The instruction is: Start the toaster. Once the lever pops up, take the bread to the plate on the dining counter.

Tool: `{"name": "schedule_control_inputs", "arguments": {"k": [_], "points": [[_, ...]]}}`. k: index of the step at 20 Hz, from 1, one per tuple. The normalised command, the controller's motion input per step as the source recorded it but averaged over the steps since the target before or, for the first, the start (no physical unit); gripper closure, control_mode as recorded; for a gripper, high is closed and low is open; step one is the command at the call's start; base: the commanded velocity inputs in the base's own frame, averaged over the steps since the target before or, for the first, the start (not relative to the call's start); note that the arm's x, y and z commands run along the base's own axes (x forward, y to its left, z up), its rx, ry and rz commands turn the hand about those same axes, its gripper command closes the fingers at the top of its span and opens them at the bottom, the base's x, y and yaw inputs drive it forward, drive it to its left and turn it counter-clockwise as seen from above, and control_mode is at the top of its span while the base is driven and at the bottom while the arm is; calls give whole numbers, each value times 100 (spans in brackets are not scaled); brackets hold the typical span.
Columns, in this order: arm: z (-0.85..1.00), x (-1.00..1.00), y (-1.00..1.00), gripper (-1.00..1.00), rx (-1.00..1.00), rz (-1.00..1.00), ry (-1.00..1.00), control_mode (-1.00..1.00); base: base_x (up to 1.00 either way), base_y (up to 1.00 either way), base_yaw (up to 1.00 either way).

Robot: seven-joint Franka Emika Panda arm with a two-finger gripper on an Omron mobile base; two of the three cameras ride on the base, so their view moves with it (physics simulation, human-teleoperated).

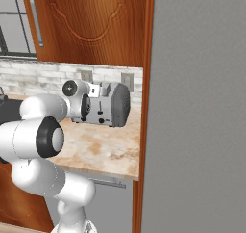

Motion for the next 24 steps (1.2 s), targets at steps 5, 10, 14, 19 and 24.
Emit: {"name": "schedule_control_inputs", "arguments": {"k": [5,10,14,19,24], "points": [[0,0,0,-100,0,0,0,-100,0,0,0],[0,0,0,-100,0,0,0,-100,0,0,0],[0,0,0,-100,0,0,0,-100,0,0,0],[0,0,0,-100,0,0,0,-100,0,0,0],[0,0,0,-100,0,0,0,-100,0,0,0]]}}
